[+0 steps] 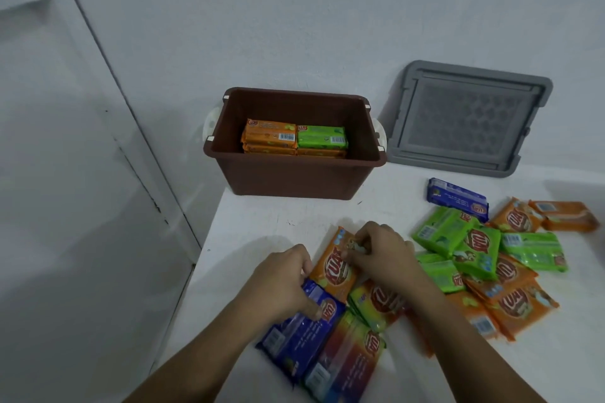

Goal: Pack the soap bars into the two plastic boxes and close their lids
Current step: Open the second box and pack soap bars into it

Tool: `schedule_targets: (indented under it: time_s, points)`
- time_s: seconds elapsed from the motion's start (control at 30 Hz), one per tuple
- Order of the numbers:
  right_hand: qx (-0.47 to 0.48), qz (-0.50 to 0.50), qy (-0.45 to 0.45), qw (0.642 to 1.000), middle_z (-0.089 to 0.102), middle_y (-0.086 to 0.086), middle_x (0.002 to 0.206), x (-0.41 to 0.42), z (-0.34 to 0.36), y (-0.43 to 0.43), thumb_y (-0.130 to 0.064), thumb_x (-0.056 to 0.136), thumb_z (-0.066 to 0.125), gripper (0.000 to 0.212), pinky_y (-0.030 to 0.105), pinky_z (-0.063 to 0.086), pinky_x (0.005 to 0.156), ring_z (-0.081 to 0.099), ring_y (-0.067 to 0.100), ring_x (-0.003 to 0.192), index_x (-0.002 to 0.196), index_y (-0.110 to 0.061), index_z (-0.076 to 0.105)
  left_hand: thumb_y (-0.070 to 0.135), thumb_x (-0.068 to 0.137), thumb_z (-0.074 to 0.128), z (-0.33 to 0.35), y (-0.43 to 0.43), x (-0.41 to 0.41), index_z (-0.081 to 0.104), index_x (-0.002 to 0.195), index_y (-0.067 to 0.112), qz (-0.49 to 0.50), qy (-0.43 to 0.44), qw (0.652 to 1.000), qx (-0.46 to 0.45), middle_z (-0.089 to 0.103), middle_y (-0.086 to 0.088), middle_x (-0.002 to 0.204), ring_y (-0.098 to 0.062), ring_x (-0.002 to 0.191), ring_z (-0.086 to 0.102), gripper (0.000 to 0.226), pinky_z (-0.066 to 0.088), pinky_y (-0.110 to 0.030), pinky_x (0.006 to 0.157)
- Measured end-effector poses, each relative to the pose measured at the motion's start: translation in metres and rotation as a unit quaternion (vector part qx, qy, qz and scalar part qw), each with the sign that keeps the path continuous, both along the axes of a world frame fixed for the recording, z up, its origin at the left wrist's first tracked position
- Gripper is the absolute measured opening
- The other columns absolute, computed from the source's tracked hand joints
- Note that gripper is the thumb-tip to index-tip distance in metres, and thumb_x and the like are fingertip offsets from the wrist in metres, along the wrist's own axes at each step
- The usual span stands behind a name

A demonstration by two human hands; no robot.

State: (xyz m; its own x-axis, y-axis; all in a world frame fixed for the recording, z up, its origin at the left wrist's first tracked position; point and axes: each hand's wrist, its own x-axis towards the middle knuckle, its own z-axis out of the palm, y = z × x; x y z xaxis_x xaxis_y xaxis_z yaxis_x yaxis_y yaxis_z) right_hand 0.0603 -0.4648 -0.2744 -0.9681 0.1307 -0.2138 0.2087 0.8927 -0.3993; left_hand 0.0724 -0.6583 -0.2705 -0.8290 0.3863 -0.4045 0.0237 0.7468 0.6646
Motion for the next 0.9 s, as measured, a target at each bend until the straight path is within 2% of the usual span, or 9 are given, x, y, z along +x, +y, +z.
schedule_targets:
  time_s: [0.07, 0.13, 0.27, 0.4, 0.53, 0.63, 0.73, 0.8, 0.9]
  points:
    - [-0.093, -0.02, -0.005, 0.995, 0.064, -0.005, 0.09, 0.001, 0.004, 0.004, -0.043, 0.077, 0.071, 0.031, 0.043, 0.049, 0.082, 0.064, 0.019, 0.085, 0.088, -0.023, 0.05, 0.031, 0.064, 0.087, 0.003, 0.0, 0.001, 0.048, 0.1, 0.023, 0.01, -0.015, 1.0, 0.014, 0.064, 0.009, 0.094, -0.007, 0.082, 0.065, 0.054, 0.056, -0.025, 0.065]
    - [-0.173, -0.045, 0.002, 0.984, 0.068, -0.001, 0.085, 0.004, 0.008, 0.007, -0.038, 0.075, 0.075, 0.032, 0.045, 0.055, 0.073, 0.068, 0.019, 0.074, 0.086, -0.021, 0.05, 0.026, 0.063, 0.088, 0.009, 0.0, 0.0, 0.049, 0.105, 0.024, 0.019, -0.025, 0.999, 0.034, 0.061, 0.01, 0.088, -0.006, 0.077, 0.063, 0.057, 0.056, -0.026, 0.063]
    - [-0.204, -0.039, 0.032, 0.978, 0.069, 0.002, 0.084, 0.004, 0.019, 0.014, -0.028, 0.075, 0.079, 0.029, 0.042, 0.056, 0.072, 0.067, 0.017, 0.075, 0.086, -0.017, 0.054, 0.017, 0.064, 0.087, 0.019, -0.003, -0.009, 0.051, 0.113, 0.028, 0.025, -0.037, 0.997, 0.058, 0.054, 0.01, 0.087, -0.008, 0.073, 0.06, 0.062, 0.05, -0.021, 0.055]
    - [-0.288, -0.001, 0.012, 0.958, 0.068, 0.003, 0.091, 0.002, 0.031, 0.016, -0.011, 0.081, 0.072, 0.03, 0.041, 0.061, 0.07, 0.071, 0.017, 0.075, 0.099, -0.024, 0.052, 0.021, 0.073, 0.082, 0.03, -0.012, -0.023, 0.056, 0.113, 0.026, 0.008, -0.066, 0.997, 0.025, 0.063, 0.006, 0.104, -0.013, 0.09, 0.066, 0.048, 0.059, -0.029, 0.072]
    - [-0.257, 0.075, 0.012, 0.963, 0.063, 0.002, 0.095, 0.002, 0.044, 0.018, -0.007, 0.089, 0.061, 0.033, 0.036, 0.061, 0.066, 0.071, 0.019, 0.078, 0.105, -0.034, 0.05, 0.024, 0.079, 0.076, 0.042, -0.021, -0.036, 0.058, 0.105, 0.03, 0.001, -0.049, 0.999, 0.0, 0.062, 0.006, 0.111, -0.015, 0.098, 0.064, 0.032, 0.058, -0.026, 0.073]
    - [-0.28, 0.073, 0.021, 0.957, 0.061, 0.006, 0.099, -0.001, 0.054, 0.019, -0.004, 0.09, 0.058, 0.027, 0.032, 0.06, 0.062, 0.07, 0.02, 0.08, 0.098, -0.029, 0.059, 0.017, 0.081, 0.074, 0.052, -0.029, -0.046, 0.057, 0.102, 0.035, 0.049, -0.057, 0.994, 0.074, 0.06, 0.006, 0.113, -0.018, 0.101, 0.063, 0.032, 0.06, -0.032, 0.073]
    - [-0.343, 0.042, 0.042, 0.937, 0.062, 0.012, 0.1, -0.008, 0.069, 0.026, 0.0, 0.09, 0.057, 0.019, 0.03, 0.058, 0.06, 0.07, 0.022, 0.077, 0.093, -0.015, 0.068, 0.009, 0.083, 0.071, 0.066, -0.038, -0.055, 0.058, 0.104, 0.034, 0.073, -0.032, 0.986, 0.149, 0.059, 0.005, 0.111, -0.019, 0.101, 0.062, 0.035, 0.061, -0.035, 0.07]
    - [-0.391, 0.014, 0.055, 0.919, 0.066, 0.011, 0.094, -0.015, 0.082, 0.031, 0.002, 0.089, 0.057, 0.015, 0.031, 0.059, 0.059, 0.071, 0.02, 0.072, 0.09, -0.006, 0.069, 0.004, 0.083, 0.07, 0.077, -0.043, -0.06, 0.058, 0.104, 0.032, 0.097, -0.006, 0.975, 0.198, 0.06, 0.001, 0.11, -0.023, 0.1, 0.064, 0.037, 0.061, -0.037, 0.067]
    - [-0.46, -0.025, 0.08, 0.884, 0.069, 0.012, 0.082, -0.033, 0.103, 0.037, 0.005, 0.088, 0.057, 0.013, 0.03, 0.06, 0.054, 0.068, 0.022, 0.065, 0.09, -0.003, 0.067, 0.0, 0.082, 0.069, 0.091, -0.052, -0.071, 0.056, 0.098, 0.031, 0.13, 0.045, 0.952, 0.273, 0.062, -0.008, 0.106, -0.025, 0.09, 0.068, 0.036, 0.058, -0.033, 0.059]
